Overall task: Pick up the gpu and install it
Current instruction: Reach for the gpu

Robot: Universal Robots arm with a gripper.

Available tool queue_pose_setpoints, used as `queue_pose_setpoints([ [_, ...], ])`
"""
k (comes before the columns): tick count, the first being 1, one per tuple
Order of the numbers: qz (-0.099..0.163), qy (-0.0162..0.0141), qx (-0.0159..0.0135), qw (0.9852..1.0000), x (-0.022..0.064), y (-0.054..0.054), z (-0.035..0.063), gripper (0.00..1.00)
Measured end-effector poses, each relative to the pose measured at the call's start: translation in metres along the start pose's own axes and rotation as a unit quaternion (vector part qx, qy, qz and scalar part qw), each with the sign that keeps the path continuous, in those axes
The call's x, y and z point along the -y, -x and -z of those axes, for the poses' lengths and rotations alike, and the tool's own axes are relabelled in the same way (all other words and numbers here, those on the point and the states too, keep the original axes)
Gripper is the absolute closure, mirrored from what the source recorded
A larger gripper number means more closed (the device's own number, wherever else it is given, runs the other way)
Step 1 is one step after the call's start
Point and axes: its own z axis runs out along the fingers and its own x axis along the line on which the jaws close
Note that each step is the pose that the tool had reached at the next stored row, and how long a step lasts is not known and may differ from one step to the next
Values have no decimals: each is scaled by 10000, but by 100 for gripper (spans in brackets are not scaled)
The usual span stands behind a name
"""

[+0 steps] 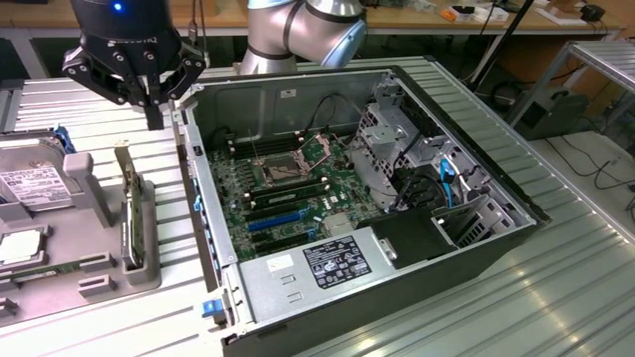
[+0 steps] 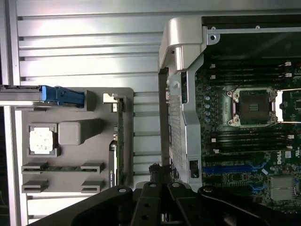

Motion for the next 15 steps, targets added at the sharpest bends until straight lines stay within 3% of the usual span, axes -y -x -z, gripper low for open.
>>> queue_pose_setpoints([
  [15,34,1,-1,10000,8,-201,5,89],
])
